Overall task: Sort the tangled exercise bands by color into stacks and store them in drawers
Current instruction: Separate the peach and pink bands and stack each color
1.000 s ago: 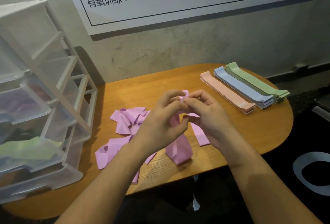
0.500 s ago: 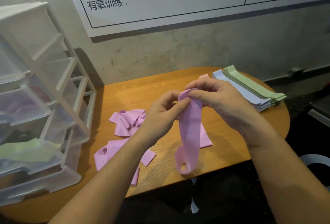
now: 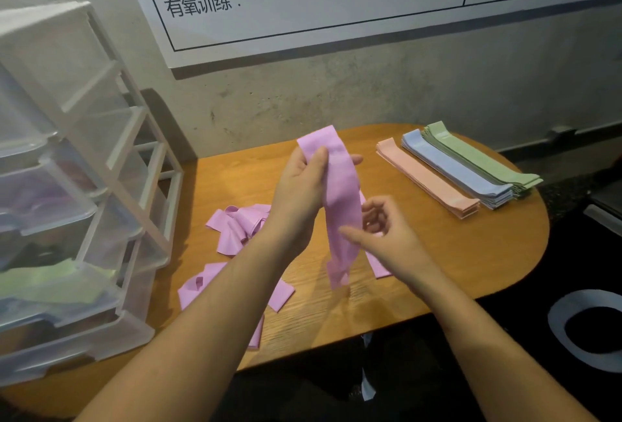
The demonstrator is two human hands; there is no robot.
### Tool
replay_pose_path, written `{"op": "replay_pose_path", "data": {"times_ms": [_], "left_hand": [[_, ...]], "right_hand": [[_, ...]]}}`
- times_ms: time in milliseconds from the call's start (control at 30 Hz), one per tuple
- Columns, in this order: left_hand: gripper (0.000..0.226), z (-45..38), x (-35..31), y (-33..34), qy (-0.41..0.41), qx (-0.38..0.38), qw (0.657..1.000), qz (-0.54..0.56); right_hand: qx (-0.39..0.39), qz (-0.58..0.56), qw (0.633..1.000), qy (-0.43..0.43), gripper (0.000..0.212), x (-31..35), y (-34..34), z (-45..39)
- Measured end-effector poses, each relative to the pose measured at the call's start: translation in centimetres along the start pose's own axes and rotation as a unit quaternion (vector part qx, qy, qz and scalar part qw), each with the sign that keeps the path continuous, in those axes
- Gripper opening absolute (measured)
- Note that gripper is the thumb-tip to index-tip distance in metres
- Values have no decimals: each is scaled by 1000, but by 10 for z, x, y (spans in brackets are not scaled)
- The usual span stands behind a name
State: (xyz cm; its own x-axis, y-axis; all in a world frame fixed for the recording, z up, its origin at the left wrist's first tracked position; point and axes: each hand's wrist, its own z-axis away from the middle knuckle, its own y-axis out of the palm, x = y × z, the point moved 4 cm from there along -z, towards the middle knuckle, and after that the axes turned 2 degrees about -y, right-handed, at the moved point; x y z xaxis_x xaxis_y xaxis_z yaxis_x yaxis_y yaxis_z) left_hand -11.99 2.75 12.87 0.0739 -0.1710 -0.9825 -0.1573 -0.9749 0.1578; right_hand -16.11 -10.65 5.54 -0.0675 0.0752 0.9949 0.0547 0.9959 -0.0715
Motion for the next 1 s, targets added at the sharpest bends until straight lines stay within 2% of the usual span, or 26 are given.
{"op": "replay_pose_path", "data": {"times_ms": [67,167,367,467,600,700,833,900,933,1000], "left_hand": [[29,-3,-2,1,-15,-2,1000,16],[27,-6,-2,1,-26,-19,999,39],[29,-12,7,-6,-29,-61,997,45],[20,-16,13,-16,-23,-112,991,69],[17,-19,27,-24,-56,-144,980,122],[19,-23,39,-34,-81,-163,982,46],[24,-19,44,-36,-66,-95,975,-191],[9,-10,46,-27,-64,-14,965,-253],[11,-6,49,-23,-76,31,955,-286],[29,1,60,-19,-127,119,911,-374]], "right_hand": [[19,45,998,47,34,-21,6,1],[-2,75,995,66,8,-35,8,-1],[-67,-9,989,131,17,-50,6,-7],[-138,-93,968,186,12,-61,-5,-11],[-176,-219,938,205,8,-66,-10,-13],[-168,-256,935,181,11,-58,-17,-13],[-109,-241,954,143,10,-43,-22,-11],[-91,-253,953,141,12,-34,-23,-10],[-81,-262,951,141,15,-29,-24,-10],[-53,-274,950,141,18,-21,-27,-10]]}}
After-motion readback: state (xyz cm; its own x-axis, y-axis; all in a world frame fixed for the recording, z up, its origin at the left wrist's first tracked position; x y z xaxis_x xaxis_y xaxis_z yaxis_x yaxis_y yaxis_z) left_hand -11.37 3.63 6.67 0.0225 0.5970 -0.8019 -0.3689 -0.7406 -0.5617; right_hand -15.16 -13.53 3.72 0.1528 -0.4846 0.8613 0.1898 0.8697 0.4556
